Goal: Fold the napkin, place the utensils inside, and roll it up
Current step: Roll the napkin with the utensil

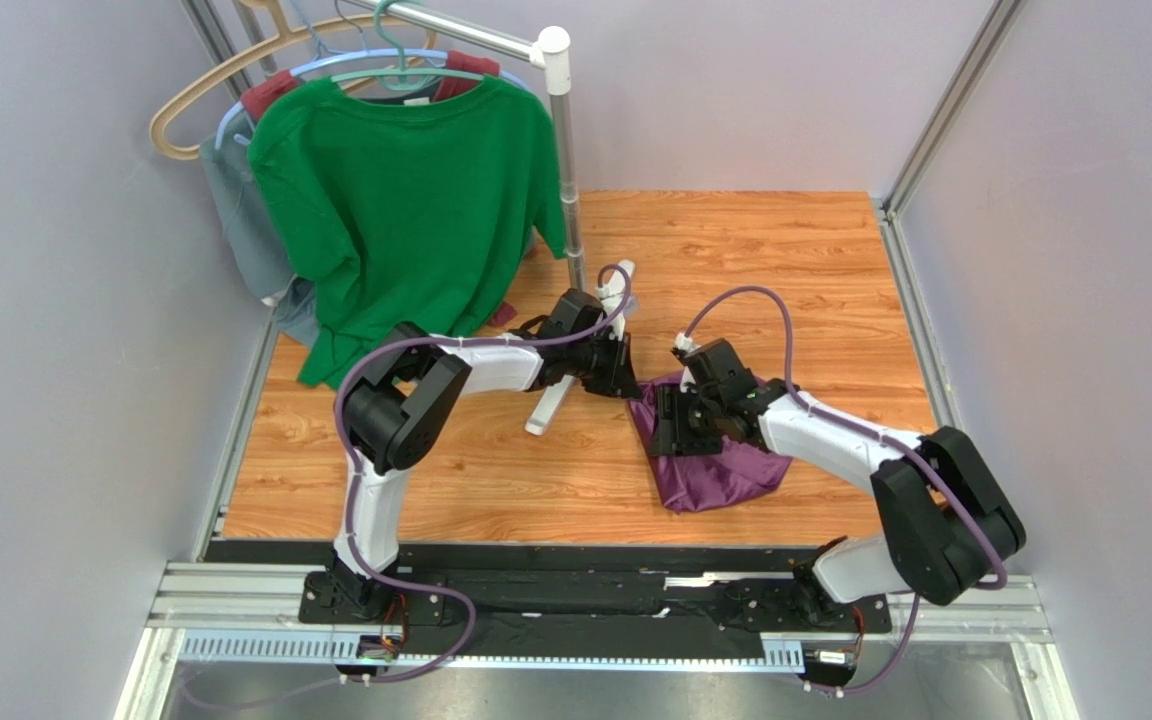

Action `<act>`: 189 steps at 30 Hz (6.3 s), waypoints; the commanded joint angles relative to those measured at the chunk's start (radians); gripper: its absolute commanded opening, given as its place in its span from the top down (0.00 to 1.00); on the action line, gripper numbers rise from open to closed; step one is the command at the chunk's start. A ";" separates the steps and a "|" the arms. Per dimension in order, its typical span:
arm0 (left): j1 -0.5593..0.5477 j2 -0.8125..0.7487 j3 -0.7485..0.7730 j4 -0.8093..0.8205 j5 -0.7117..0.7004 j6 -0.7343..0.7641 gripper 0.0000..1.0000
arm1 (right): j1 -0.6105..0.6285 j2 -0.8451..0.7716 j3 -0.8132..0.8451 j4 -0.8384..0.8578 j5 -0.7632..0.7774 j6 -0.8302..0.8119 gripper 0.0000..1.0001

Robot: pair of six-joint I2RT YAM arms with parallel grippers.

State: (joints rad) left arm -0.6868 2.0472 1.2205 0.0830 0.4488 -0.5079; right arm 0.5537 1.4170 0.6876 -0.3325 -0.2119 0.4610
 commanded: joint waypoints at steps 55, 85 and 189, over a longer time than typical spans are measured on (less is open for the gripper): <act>0.004 -0.062 0.016 0.064 0.053 -0.032 0.64 | 0.233 0.162 0.061 -0.093 0.299 0.093 0.88; 0.004 -0.262 -0.170 0.182 0.019 0.068 0.34 | -0.008 -0.012 -0.280 0.323 -0.208 0.156 1.00; -0.040 -0.076 0.033 -0.275 -0.142 -0.020 0.32 | -0.184 0.074 -0.243 0.254 -0.377 0.059 1.00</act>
State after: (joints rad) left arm -0.7227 1.9511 1.2270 -0.1429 0.3222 -0.4591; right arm 0.3790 1.4765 0.4759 -0.0242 -0.7086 0.5308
